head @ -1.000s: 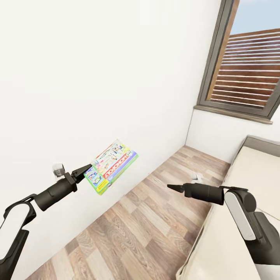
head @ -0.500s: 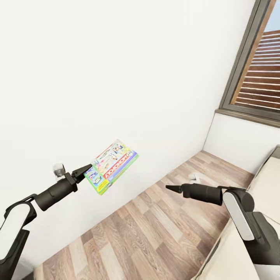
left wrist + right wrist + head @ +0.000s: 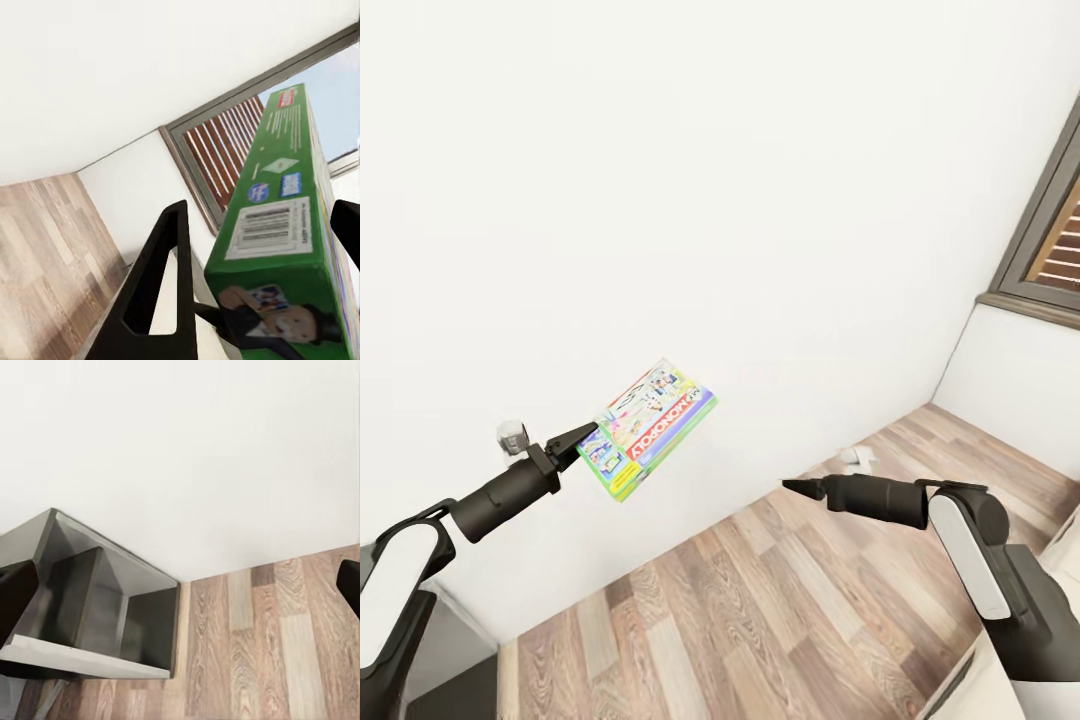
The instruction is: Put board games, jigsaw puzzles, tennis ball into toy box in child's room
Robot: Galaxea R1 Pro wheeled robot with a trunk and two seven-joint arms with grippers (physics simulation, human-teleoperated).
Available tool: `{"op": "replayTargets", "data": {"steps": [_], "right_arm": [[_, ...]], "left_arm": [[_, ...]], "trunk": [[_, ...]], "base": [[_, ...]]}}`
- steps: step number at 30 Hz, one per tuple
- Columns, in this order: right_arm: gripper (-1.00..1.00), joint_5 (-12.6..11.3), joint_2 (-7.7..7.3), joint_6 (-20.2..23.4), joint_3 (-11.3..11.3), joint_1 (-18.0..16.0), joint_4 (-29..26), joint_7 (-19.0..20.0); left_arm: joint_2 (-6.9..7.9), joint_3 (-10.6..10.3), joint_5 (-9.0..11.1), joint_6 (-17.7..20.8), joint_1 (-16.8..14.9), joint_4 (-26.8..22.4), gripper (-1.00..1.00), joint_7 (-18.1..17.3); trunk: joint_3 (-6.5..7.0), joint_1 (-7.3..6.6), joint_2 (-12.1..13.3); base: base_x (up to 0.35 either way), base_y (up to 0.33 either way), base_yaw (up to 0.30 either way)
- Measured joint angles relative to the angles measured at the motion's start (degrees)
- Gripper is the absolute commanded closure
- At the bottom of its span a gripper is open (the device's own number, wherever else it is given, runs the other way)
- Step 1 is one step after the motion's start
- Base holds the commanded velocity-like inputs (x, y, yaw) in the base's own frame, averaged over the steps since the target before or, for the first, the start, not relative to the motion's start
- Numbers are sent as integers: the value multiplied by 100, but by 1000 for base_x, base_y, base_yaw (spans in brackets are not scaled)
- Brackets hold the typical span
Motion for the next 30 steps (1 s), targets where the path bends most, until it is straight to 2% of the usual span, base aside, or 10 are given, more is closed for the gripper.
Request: {"op": "replayTargets", "data": {"steps": [30], "right_arm": [[-100,1,13,0,22,0,-22,-1]], "left_arm": [[11,-1,-1,6,1,-6,100,-16]], "trunk": [[540,-660,1205]], "base": [[0,0,294]]}}
